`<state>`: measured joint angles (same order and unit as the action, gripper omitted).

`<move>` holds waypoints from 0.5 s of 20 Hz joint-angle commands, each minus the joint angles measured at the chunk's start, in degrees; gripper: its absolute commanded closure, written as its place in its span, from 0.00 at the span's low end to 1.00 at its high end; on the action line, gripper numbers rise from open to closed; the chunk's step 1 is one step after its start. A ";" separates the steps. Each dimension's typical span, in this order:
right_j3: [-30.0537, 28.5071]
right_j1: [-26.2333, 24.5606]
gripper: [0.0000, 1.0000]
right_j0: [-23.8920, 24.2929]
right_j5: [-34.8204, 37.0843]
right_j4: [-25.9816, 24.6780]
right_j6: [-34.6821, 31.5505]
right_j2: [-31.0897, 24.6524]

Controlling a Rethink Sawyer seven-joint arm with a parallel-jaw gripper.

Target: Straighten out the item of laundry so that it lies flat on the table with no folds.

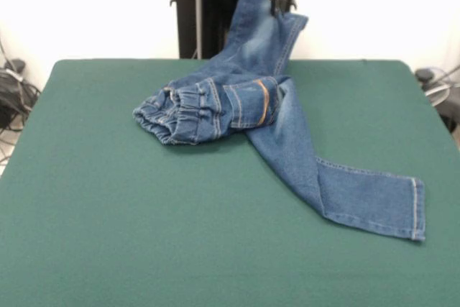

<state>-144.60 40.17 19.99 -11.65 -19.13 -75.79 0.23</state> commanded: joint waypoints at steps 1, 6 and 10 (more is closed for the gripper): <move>-1.01 3.18 1.00 1.90 -10.66 -8.81 -10.16 -0.62; -0.47 1.29 0.00 1.20 -14.69 -10.56 -12.16 0.29; -0.80 0.69 0.00 0.60 -20.64 -10.26 -14.69 1.06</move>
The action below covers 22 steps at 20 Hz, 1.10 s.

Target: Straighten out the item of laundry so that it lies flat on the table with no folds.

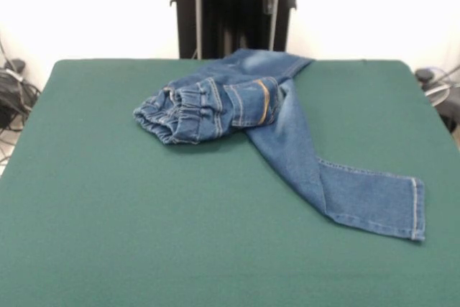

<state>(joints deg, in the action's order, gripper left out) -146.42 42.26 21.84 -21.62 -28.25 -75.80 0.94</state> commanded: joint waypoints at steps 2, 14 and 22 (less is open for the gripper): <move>0.96 -2.50 0.00 -1.75 -11.91 -1.04 -14.47 1.14; 1.95 -2.23 0.00 -0.54 -11.73 -0.97 -12.74 -0.63; 7.01 7.82 0.00 8.80 10.01 -0.62 -7.67 -17.84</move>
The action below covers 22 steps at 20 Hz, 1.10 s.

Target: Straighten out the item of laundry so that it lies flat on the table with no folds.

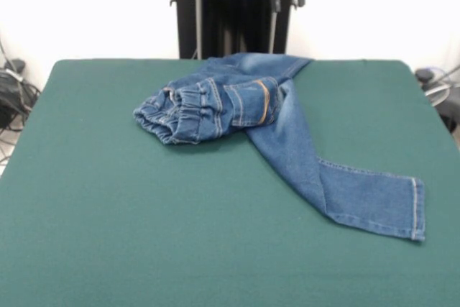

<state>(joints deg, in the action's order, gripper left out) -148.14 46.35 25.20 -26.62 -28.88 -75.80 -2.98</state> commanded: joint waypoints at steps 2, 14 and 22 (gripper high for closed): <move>11.27 1.95 0.00 5.81 16.89 -0.37 -6.02 -13.97; 20.50 -2.98 0.00 0.46 21.26 -2.92 -3.90 -8.89; 25.82 -6.34 0.00 0.32 26.91 -5.39 -1.80 -11.73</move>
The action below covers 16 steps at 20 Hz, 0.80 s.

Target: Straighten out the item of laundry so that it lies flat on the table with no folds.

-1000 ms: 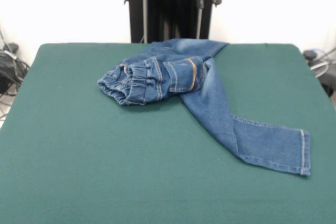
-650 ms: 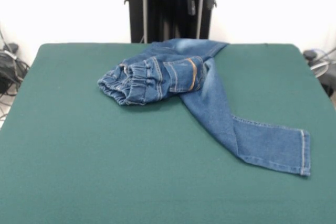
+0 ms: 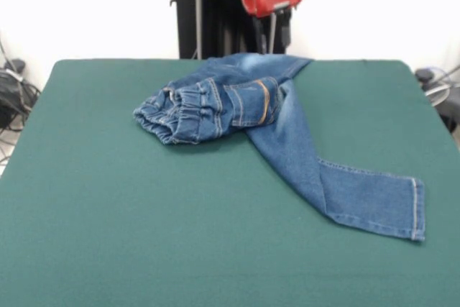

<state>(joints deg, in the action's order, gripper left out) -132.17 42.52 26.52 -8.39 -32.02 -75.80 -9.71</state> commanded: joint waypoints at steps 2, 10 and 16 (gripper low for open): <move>7.28 4.77 0.00 1.76 14.92 -0.23 0.34 -10.42; 6.06 13.06 0.00 13.61 24.57 0.00 9.64 -27.82; 11.06 10.41 0.00 14.29 27.18 -4.94 9.36 -31.17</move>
<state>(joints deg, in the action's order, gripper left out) -128.79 53.83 41.42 14.73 -32.81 -75.79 -30.52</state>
